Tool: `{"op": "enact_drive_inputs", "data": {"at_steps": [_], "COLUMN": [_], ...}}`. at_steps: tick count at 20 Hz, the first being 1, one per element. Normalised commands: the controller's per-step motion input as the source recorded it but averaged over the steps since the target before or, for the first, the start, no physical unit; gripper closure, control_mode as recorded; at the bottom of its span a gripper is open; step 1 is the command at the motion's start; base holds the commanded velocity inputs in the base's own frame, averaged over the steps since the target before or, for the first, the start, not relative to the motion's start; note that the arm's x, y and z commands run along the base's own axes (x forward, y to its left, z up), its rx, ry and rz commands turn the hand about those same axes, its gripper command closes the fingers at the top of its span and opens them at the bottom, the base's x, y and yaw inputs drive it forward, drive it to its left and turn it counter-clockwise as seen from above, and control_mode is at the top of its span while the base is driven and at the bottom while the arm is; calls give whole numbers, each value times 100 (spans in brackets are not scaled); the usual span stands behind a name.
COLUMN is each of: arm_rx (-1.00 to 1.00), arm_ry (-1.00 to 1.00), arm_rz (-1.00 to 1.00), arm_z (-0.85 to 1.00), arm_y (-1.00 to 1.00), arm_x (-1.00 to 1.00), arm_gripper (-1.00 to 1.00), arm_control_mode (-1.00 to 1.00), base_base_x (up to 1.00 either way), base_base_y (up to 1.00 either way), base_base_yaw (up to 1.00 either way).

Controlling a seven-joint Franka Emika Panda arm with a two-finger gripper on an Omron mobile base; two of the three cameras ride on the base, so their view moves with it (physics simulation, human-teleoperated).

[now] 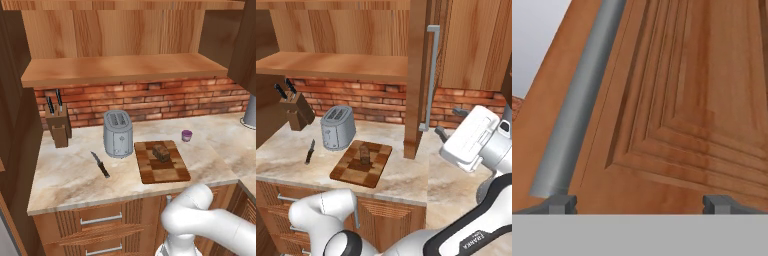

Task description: Pick the bread, place it on the cutting board, pick the jam, place it on the counter, and close the cabinet.

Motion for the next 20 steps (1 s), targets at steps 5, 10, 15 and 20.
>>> {"op": "enact_drive_inputs", "data": {"at_steps": [5,10,15,20], "arm_rx": [0,0,0,0], "arm_ry": [2,1,3,4], "arm_rz": [5,1,0,0], "arm_z": [0,0,0,0], "arm_y": [0,12,19,23], "arm_x": [-6,-4,-2,0], "arm_gripper": [-100,-100,-100,-100], "arm_control_mode": [-100,-100,-100,-100], "base_base_x": [0,0,0,0], "base_base_y": [0,0,0,0], "base_base_yaw": [0,0,0,0]}}
